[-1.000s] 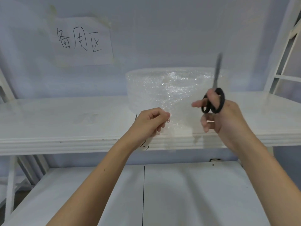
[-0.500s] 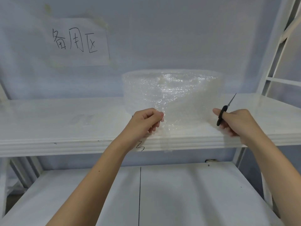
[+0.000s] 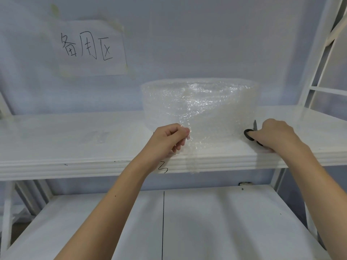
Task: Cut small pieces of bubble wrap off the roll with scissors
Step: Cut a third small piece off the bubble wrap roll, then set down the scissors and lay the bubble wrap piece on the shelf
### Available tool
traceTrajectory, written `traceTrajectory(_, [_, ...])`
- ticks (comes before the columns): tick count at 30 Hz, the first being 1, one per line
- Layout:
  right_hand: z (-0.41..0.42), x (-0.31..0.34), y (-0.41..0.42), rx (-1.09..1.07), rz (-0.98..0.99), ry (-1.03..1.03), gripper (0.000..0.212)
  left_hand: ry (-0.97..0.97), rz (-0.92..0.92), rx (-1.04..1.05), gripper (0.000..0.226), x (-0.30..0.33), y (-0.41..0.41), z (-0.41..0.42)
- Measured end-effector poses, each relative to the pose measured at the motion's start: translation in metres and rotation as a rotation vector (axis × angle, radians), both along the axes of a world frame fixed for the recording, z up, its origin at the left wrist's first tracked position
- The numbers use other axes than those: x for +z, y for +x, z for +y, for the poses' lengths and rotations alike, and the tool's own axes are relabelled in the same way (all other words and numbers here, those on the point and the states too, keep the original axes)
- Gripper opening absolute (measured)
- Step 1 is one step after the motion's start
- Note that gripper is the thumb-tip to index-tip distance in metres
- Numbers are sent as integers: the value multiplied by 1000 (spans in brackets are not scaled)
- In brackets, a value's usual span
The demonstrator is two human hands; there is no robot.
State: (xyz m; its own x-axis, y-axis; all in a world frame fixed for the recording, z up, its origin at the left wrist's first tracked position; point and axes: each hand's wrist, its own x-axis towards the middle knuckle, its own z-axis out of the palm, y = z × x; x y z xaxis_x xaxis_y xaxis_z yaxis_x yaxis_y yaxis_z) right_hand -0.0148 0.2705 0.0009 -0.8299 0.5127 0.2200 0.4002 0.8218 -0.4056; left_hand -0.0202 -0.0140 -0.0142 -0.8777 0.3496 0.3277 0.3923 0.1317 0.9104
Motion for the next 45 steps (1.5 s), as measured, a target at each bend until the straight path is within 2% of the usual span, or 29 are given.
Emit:
traceTrajectory(7, [-4, 4, -2, 32, -84, 134, 40, -3, 2, -3, 32, 0, -1, 0])
traceTrajectory(14, [-12, 7, 5, 50, -146, 70, 29, 1, 2, -1, 31, 0, -2, 0])
traceTrajectory(19, [-15, -1, 11, 39, 30, 126, 37, 9, 2, 1, 26, -1, -3, -1])
traceTrajectory(23, [-35, -1, 22, 143, 351, 177, 36, 59, -22, 3, 29, 1, -4, -3])
traceTrajectory(25, [-53, 2, 29, 312, 500, 55, 30, 111, -31, -5, 31, 3, -5, -3])
traceTrajectory(27, [-76, 4, 38, 505, 551, -250, 25, 142, -22, -10, 31, 4, -5, -3])
traceTrajectory(29, [-97, 2, 45, 664, 512, -556, 19, 153, -8, -14, 31, 5, -4, -3])
traceTrajectory(33, [-120, -5, 49, 817, 387, -865, 11, 169, 29, -17, 28, 12, 1, -9])
traceTrajectory(38, [-140, -13, 50, 869, 240, -1001, 13, 190, 41, 2, 25, 10, 2, -22])
traceTrajectory(42, [-150, -16, 48, 824, 185, -1013, 16, 173, 69, 39, 13, 7, 4, -30])
traceTrajectory(45, [-155, -19, 45, 775, 171, -1072, 14, 154, 95, 44, 15, 5, 6, -36])
